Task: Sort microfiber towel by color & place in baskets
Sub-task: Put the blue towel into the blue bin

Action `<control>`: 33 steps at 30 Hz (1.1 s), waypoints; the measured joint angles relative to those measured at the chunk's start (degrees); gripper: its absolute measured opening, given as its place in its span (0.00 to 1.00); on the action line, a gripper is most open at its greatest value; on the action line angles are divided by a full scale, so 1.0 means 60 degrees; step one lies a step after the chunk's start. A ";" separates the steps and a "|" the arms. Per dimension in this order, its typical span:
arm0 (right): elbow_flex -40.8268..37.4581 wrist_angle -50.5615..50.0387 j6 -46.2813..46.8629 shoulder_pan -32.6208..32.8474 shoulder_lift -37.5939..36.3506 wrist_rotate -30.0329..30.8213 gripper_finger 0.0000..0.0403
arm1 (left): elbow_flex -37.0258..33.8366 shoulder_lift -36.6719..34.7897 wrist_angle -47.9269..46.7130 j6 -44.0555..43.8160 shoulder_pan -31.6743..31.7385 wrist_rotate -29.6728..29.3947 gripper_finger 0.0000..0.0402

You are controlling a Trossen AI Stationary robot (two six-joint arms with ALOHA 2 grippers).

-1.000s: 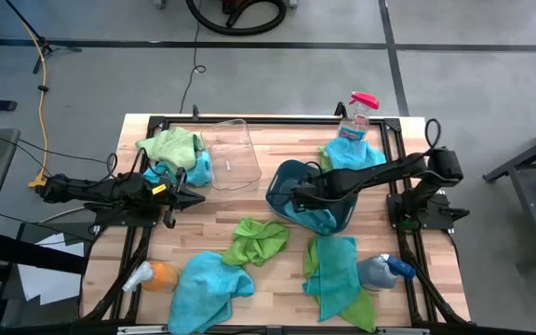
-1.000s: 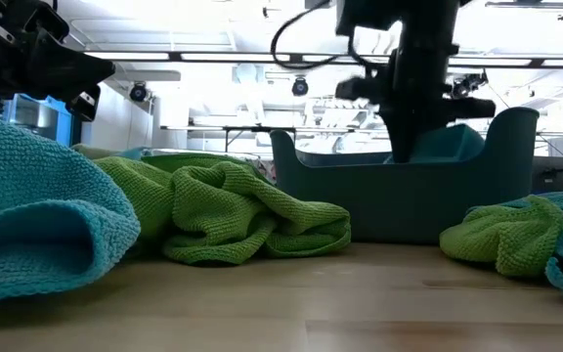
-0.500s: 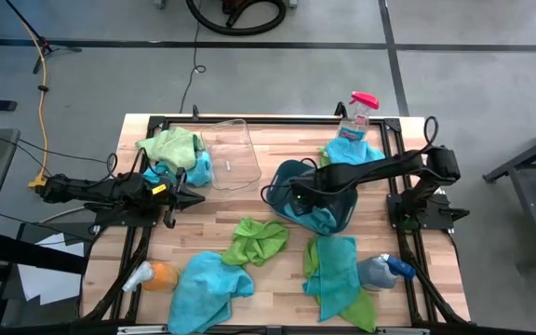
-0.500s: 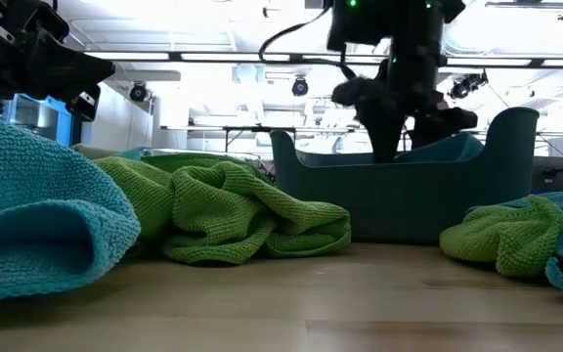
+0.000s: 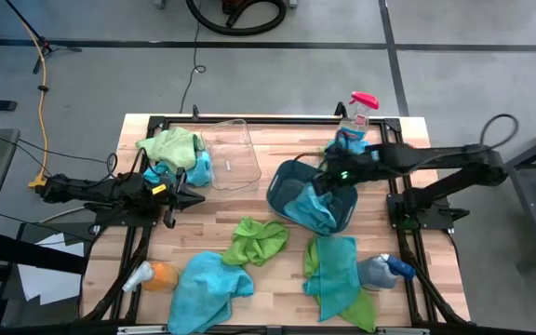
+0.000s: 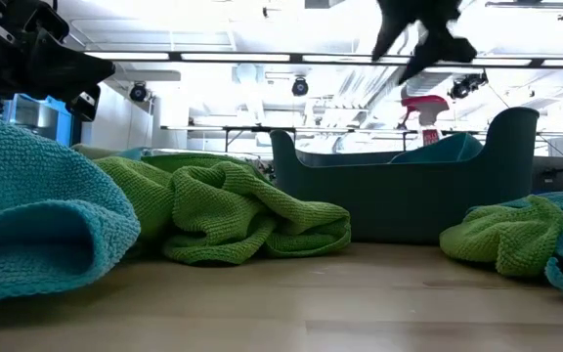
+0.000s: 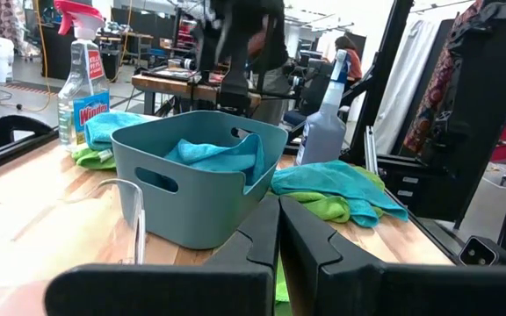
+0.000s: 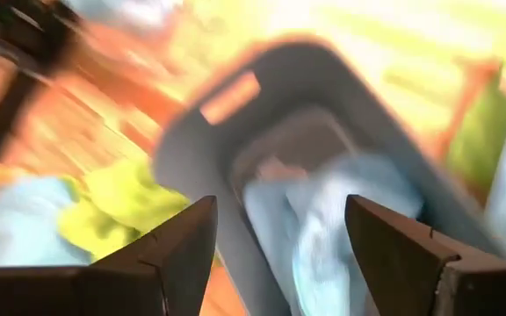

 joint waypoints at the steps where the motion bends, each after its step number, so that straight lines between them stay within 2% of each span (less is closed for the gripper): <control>1: 0.0000 0.0239 -0.0318 0.0000 -0.0241 0.0196 0.61 | 0.0000 0.0001 -0.0002 0.0000 0.0003 0.0000 0.00; 6: 0.0000 0.1537 -0.2222 0.0004 -0.0970 0.0792 0.61 | 0.0000 -0.0002 0.0002 0.0000 0.0004 0.0003 0.00; 10: 0.0000 0.1995 -0.4251 -0.0003 -0.1033 0.1167 0.61 | 0.0000 -0.0002 -0.0002 0.0000 0.0004 0.0000 0.00; 14: 0.0000 0.2330 -0.4301 -0.0004 -0.0910 0.1143 0.61 | 0.0000 -0.0002 -0.0002 0.0000 0.0001 0.0000 0.00; 19: 0.0000 0.2918 -0.4759 -0.0004 -0.0597 -0.0225 0.61 | 0.0000 -0.0002 0.0002 0.0000 0.0004 0.0000 0.00; 24: 0.0000 0.4237 -0.5509 0.0165 0.0105 -0.1632 0.61 | 0.0000 -0.0002 -0.0002 0.0000 0.0001 0.0001 0.00; 30: 0.0000 0.6830 -0.6592 0.0665 0.1127 -0.3370 0.61 | 0.0000 0.0002 -0.0001 0.0000 0.0001 0.0000 0.00; 33: 0.0000 0.8185 -0.6837 0.0998 0.1672 -0.3698 0.61 | 0.0000 0.0001 -0.0001 0.0000 0.0001 0.0000 0.00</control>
